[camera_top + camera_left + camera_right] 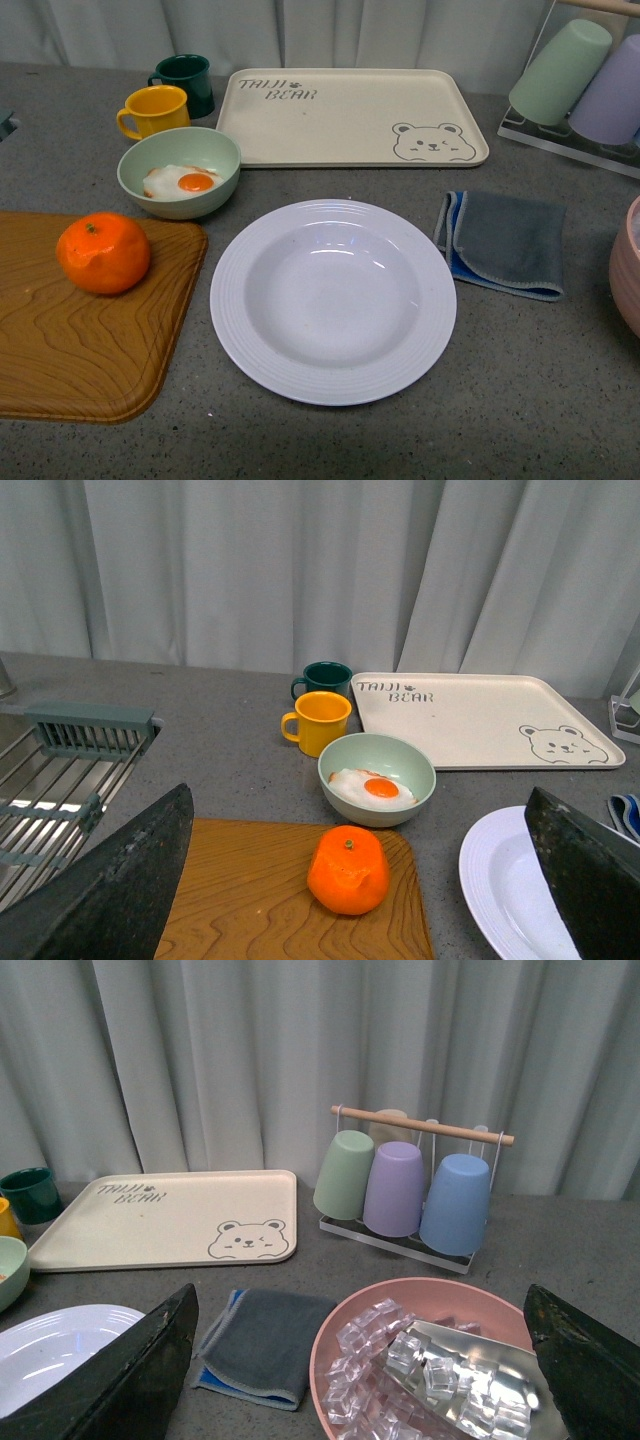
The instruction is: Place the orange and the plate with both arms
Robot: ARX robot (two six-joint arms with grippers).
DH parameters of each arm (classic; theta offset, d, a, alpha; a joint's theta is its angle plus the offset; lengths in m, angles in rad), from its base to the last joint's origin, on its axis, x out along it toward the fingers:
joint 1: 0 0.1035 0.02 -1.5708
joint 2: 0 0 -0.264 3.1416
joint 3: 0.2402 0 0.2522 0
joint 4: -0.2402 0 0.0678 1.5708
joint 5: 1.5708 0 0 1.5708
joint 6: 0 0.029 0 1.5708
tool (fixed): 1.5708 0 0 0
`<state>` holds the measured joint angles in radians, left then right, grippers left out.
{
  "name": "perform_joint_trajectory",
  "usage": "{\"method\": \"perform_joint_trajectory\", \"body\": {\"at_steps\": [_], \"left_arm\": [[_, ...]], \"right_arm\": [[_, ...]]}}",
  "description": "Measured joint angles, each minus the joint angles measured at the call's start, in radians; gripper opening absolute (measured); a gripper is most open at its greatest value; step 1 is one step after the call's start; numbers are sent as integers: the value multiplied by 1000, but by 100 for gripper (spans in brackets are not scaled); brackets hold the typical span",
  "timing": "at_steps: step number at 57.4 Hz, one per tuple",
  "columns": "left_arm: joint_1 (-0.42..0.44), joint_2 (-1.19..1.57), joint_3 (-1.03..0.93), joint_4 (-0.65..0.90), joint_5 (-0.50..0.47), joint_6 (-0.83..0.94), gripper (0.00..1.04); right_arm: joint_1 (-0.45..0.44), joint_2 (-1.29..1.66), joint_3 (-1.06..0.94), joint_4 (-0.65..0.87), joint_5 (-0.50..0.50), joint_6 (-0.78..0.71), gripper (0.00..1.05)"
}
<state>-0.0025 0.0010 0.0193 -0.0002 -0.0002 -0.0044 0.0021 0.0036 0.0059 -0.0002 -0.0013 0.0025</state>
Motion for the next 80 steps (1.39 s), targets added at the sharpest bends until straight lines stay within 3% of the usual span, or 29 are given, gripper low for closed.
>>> {"method": "perform_joint_trajectory", "body": {"at_steps": [80], "left_arm": [[0, 0, 0, 0, 0, 0, 98]], "right_arm": [[0, 0, 0, 0, 0, 0, 95]]}}
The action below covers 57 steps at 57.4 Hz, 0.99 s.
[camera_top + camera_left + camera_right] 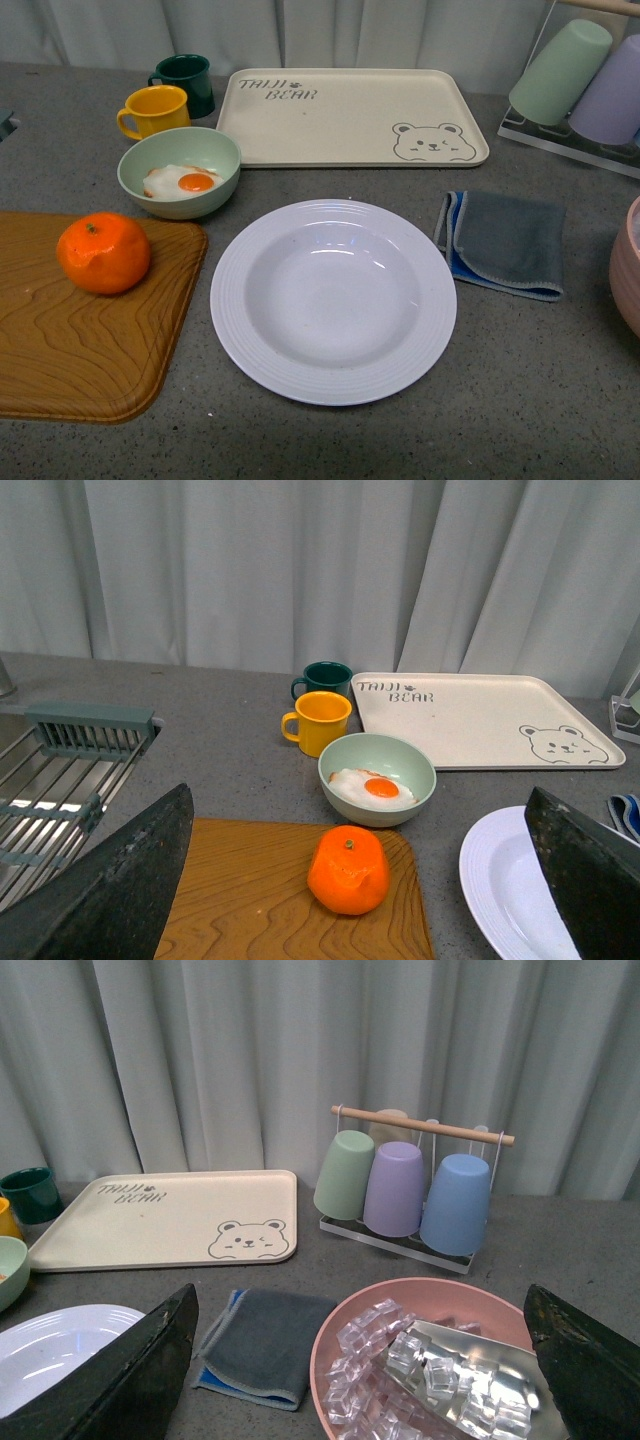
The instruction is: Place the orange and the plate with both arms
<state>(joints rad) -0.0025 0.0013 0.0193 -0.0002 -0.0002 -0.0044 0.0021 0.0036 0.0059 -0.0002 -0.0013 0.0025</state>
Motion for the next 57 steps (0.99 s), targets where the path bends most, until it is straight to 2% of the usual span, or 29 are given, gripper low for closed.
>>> {"method": "perform_joint_trajectory", "body": {"at_steps": [46, 48, 52, 57], "left_arm": [[0, 0, 0, 0, -1, 0, 98], [-21, 39, 29, -85, -84, -35, 98], [-37, 181, 76, -176, -156, -104, 98], [-23, 388, 106, -103, -108, -163, 98]], "right_arm": [[0, 0, 0, 0, 0, 0, 95], [0, 0, 0, 0, 0, 0, 95], [0, 0, 0, 0, 0, 0, 95], [0, 0, 0, 0, 0, 0, 95]]}}
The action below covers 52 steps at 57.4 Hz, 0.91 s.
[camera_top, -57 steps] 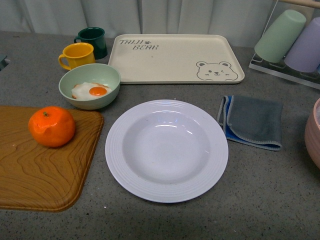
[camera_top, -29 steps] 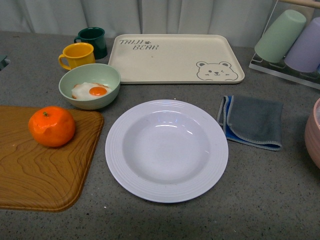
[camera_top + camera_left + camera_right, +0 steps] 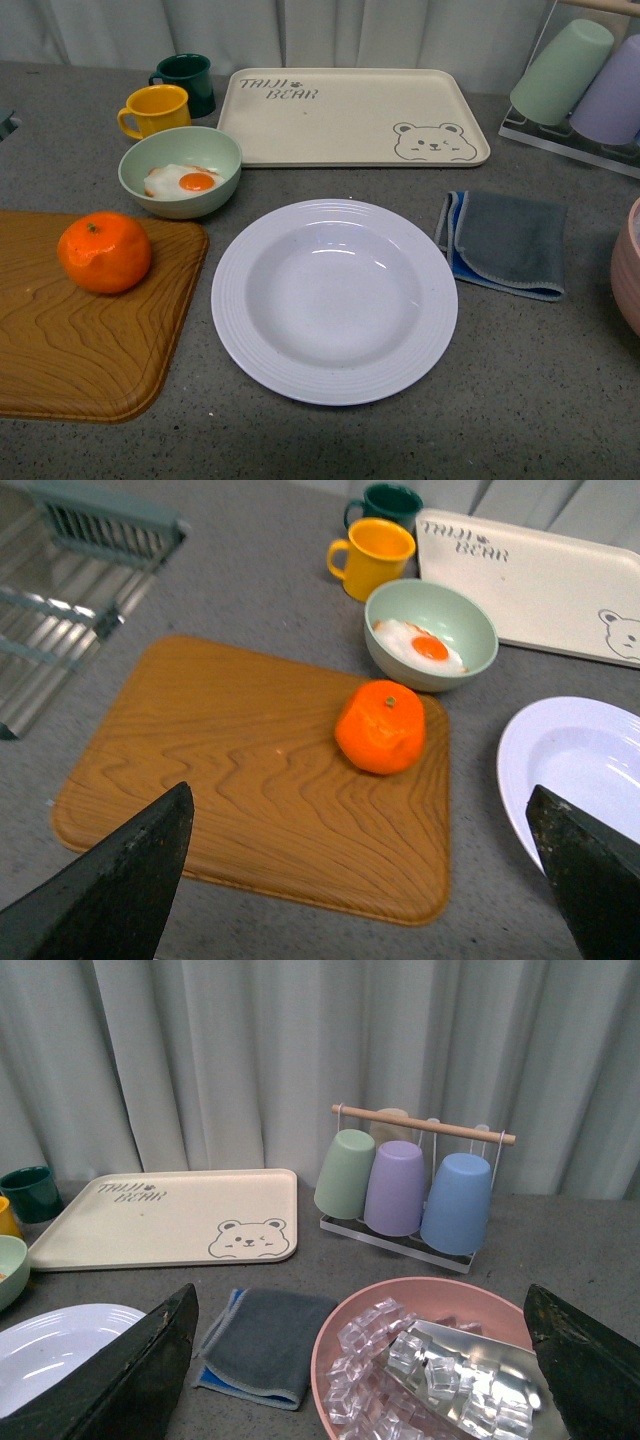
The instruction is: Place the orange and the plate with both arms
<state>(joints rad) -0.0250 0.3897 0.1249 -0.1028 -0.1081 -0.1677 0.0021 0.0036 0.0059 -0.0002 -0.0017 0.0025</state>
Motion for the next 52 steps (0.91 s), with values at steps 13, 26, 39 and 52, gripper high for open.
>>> {"method": "perform_joint_trajectory", "body": {"at_steps": [13, 26, 39, 52], "left_arm": [[39, 582, 135, 278, 95, -55, 98], [37, 1014, 316, 378, 82, -22, 98], [17, 1217, 439, 378, 94, -18, 98], [-5, 1321, 541, 371, 117, -18, 98]], "right_arm": [[0, 0, 0, 0, 0, 0, 95], [0, 0, 0, 0, 0, 0, 95], [0, 0, 0, 0, 0, 0, 95], [0, 0, 0, 0, 0, 0, 95]]}}
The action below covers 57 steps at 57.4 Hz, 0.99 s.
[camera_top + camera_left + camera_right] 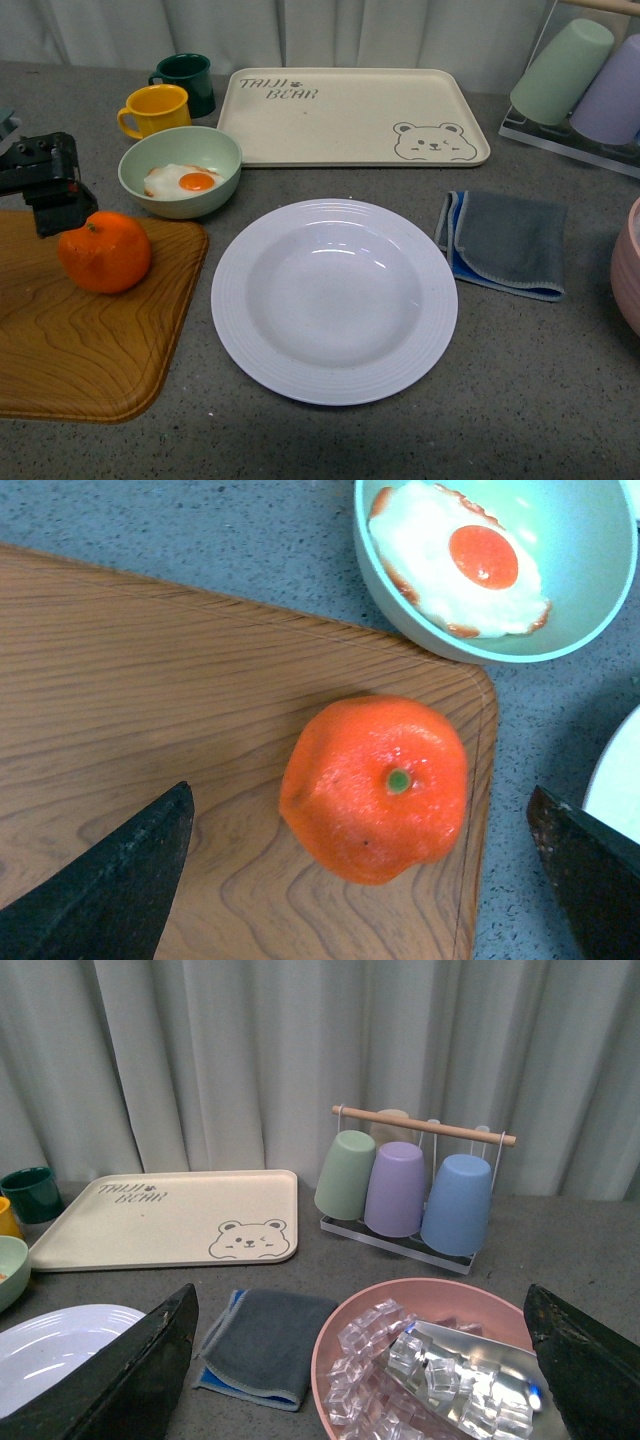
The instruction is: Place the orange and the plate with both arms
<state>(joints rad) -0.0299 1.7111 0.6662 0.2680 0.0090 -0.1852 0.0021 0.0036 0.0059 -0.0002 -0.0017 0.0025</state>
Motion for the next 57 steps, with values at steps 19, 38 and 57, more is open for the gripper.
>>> {"method": "perform_joint_trajectory", "body": {"at_steps": [19, 38, 57], "left_arm": [[-21, 136, 122, -88, 10, 34, 98], [-29, 215, 159, -109, 14, 4, 94], [-44, 206, 167, -131, 30, -7, 59]], "right_arm": [[0, 0, 0, 0, 0, 0, 95], [0, 0, 0, 0, 0, 0, 95], [0, 0, 0, 0, 0, 0, 95]]}}
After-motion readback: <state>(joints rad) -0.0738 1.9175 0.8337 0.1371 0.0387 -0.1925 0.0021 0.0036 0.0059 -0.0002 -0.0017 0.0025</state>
